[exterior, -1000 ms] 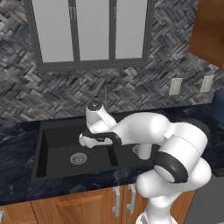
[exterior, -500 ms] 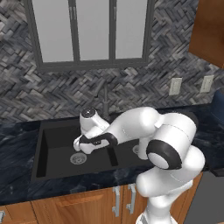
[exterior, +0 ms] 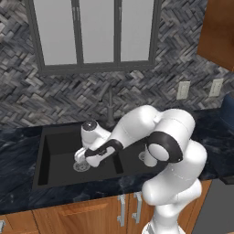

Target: Place the mug in the left basin and the glass cup in the right basin of the sink.

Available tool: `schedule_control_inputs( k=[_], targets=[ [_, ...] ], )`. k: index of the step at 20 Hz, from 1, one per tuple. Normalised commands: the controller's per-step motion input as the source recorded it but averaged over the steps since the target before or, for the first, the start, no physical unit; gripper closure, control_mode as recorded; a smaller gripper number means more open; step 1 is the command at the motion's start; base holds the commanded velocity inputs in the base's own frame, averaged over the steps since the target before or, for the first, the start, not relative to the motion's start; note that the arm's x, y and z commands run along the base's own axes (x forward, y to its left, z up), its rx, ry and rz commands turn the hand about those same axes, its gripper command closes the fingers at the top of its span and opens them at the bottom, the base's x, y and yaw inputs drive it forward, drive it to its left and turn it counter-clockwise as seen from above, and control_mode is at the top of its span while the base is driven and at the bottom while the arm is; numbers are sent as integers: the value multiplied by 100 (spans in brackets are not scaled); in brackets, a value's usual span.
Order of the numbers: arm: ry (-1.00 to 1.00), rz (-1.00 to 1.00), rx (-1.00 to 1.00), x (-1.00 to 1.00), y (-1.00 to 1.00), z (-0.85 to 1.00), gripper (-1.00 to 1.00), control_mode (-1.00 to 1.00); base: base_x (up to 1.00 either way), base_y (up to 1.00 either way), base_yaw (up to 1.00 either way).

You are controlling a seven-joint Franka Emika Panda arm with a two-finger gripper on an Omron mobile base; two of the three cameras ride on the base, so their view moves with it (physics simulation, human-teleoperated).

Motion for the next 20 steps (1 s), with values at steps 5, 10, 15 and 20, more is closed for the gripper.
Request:
schedule_control_inputs(
  k=[5,10,15,20],
  targets=[
    [0,0,0,13,19,-25,100,-100,0,0,0],
    [0,0,0,12,20,-19,100,-100,0,0,0],
    [-2,0,0,2,18,-2,100,-100,0,0,0],
    [-2,0,0,16,11,-3,100,-100,0,0,0]
  ],
)
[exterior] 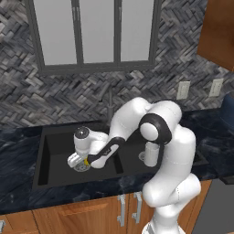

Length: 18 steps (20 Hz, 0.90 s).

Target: Place the mug in the left basin and the glass cup in the right basin of the sink.

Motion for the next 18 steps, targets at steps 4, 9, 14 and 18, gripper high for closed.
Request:
schedule_control_inputs(
  k=[4,9,14,18],
  targets=[
    [-1,0,0,24,2,-17,100,-100,0,0,0],
    [0,0,0,23,0,-37,100,-100,0,0,0],
    [0,0,0,18,0,-33,100,-100,0,0,0],
    [0,0,0,7,5,-19,100,-100,0,0,0]
  ],
)
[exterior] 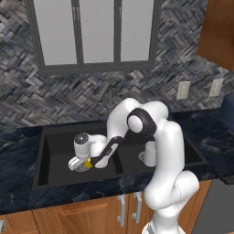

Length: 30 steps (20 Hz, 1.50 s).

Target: Place the mug in the left basin and the glass cup in the right basin of the sink.

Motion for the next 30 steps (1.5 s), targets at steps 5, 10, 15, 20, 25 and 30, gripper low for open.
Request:
schedule_control_inputs(
  k=[5,10,15,20,25,30],
  targets=[
    [0,0,0,3,9,-24,100,-100,0,0,0],
    [0,0,0,0,10,-22,100,-100,0,0,0],
    [0,0,0,0,7,-23,-100,-100,0,0,0],
    [0,0,0,0,7,-27,-100,-100,0,0,0],
    [0,0,0,0,0,-25,-100,-100,0,0,0],
    [-4,0,0,0,0,-3,-100,-100,0,0,0]
  ],
)
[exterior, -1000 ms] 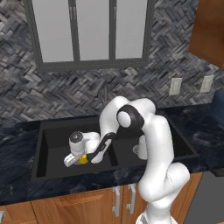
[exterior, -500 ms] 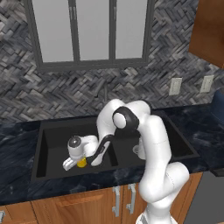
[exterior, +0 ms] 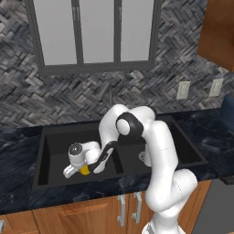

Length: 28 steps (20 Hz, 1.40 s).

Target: Place the mug in the left basin and the glass cup in the right basin of the sink.

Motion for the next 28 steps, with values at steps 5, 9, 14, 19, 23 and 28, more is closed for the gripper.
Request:
schedule_control_inputs(
  k=[5,9,14,19,23,28],
  targets=[
    [-9,0,0,0,0,19,-100,-100,0,0,0],
    [-8,0,0,0,0,26,-100,-100,0,0,0],
    [-7,0,0,-14,0,36,-100,-100,0,0,0],
    [-5,-3,7,-29,0,47,-100,-100,0,0,0],
    [-2,-5,10,-28,0,67,-100,-100,0,0,0],
    [0,-4,11,-4,0,75,-100,-100,0,0,0]
  ],
)
